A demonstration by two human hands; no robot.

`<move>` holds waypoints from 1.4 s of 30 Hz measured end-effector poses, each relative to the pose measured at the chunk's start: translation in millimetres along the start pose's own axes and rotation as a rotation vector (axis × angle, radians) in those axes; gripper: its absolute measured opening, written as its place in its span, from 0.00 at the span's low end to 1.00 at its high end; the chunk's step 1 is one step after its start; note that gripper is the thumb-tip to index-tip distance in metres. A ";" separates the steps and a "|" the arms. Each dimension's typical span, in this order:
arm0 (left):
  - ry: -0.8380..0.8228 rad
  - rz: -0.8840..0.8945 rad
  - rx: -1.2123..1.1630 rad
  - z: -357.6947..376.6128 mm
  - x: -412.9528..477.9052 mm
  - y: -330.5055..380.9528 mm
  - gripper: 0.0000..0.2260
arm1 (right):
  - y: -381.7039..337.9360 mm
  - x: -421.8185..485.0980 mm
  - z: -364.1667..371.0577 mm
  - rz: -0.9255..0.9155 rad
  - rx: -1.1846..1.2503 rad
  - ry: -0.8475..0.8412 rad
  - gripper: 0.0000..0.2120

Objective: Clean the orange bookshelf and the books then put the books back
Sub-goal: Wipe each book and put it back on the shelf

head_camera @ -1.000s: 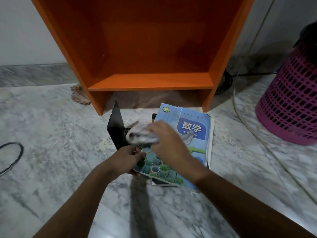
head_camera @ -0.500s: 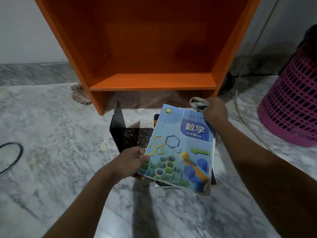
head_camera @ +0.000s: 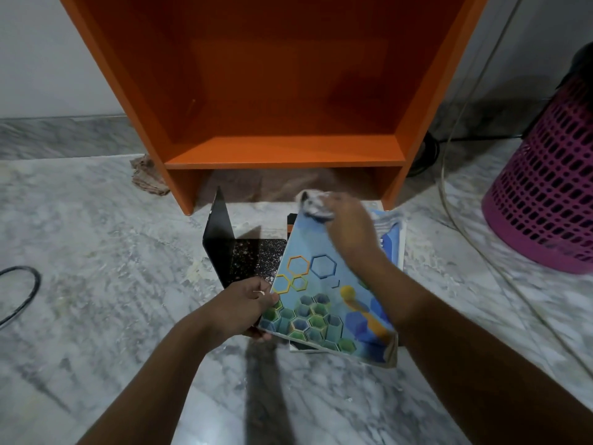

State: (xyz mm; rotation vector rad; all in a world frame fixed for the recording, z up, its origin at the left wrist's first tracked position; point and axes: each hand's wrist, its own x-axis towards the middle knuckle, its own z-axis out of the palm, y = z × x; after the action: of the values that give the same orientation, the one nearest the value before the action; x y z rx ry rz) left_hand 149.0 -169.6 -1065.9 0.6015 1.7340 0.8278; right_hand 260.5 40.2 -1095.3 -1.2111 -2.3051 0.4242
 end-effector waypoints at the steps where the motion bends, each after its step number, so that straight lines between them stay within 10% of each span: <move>1: -0.007 -0.004 -0.010 0.4 -0.9 0.3 0.06 | 14.3 10.7 -5.4 0.122 -0.008 0.046 0.20; 8: 0.049 -0.103 -0.158 -0.7 -4.9 3.7 0.15 | 30.8 1.1 -52.4 0.280 0.109 0.212 0.16; 16: 0.144 -0.201 -0.351 0.0 15.8 3.9 0.26 | -50.8 -161.6 -17.4 -0.572 0.180 -0.108 0.23; 24: 0.114 -0.080 -0.044 9.8 19.2 3.6 0.11 | -12.4 -143.3 -29.7 -0.233 0.205 -0.182 0.27; 31: 0.057 -0.039 -0.015 10.7 14.6 2.3 0.11 | 60.8 -59.9 -73.9 0.309 0.148 0.106 0.17; 42: 0.084 0.001 -0.016 10.0 11.2 -2.0 0.13 | -34.8 -16.9 -9.8 -0.198 0.020 -0.250 0.23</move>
State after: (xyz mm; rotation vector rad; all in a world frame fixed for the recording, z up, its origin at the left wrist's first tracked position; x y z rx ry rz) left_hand 155.2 -160.2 -1076.1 0.5637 1.8021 0.8772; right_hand 250.7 7.3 -1075.1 -0.9530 -2.5957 0.5510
